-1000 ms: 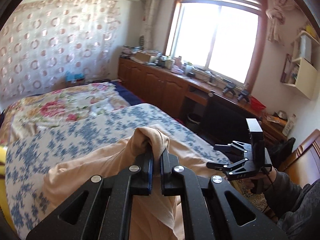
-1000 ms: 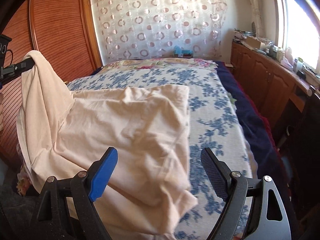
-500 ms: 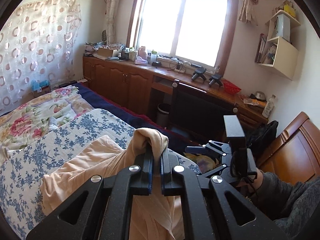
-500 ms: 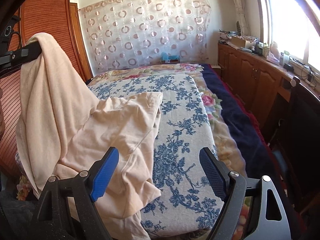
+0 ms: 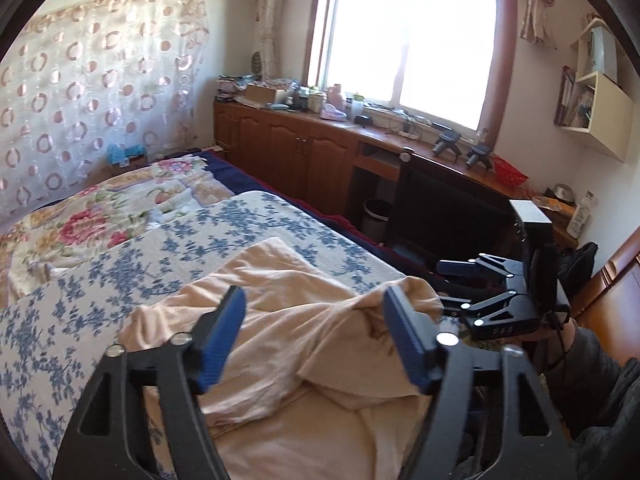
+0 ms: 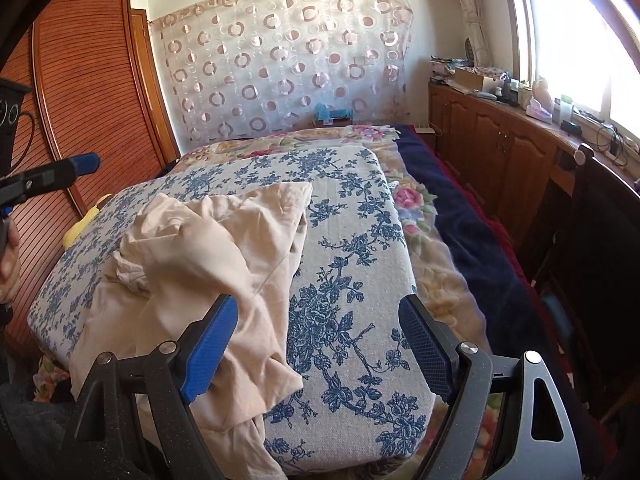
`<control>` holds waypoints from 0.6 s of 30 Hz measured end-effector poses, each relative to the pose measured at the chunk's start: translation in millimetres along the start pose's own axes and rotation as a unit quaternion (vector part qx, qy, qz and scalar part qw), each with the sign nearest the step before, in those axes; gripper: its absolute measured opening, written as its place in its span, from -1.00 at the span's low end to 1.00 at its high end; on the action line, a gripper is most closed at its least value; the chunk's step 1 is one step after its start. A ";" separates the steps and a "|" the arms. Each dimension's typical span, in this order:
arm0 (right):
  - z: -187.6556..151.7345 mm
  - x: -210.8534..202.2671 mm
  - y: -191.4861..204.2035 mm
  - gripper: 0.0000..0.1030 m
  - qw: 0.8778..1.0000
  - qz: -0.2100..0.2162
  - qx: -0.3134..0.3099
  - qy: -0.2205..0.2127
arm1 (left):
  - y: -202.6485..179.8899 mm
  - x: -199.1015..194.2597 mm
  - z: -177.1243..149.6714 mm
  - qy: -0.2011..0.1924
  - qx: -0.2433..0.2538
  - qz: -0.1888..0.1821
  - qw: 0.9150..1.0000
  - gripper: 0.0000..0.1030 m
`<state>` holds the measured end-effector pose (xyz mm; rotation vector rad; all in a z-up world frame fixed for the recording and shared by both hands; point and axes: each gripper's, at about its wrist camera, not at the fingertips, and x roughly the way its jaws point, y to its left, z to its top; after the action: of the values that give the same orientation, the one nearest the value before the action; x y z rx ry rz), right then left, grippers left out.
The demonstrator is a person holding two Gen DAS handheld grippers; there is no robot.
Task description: Fold small clothes
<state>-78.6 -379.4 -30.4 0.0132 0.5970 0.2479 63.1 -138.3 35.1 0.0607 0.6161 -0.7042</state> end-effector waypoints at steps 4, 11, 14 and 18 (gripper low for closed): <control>5.7 2.1 6.7 0.63 1.000 0.004 -0.009 -0.003 | 18.7 -8.4 -13.7 -0.004 -0.014 0.028 1.000 0.47; 13.8 11.2 19.0 0.63 0.999 0.017 -0.027 -0.008 | 45.7 -19.9 -37.0 -0.006 -0.040 0.075 0.996 0.47; 20.0 12.7 27.3 0.63 0.999 0.023 -0.037 -0.015 | 52.7 -24.2 -44.4 -0.007 -0.046 0.088 0.995 0.47; 26.2 11.1 38.3 0.63 0.998 0.028 -0.049 -0.029 | 57.9 -28.4 -51.1 -0.006 -0.053 0.101 0.993 0.47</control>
<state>-63.8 -338.1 -11.7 -0.0580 0.5264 0.3293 56.4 -64.2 0.0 0.0196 0.6243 -0.4747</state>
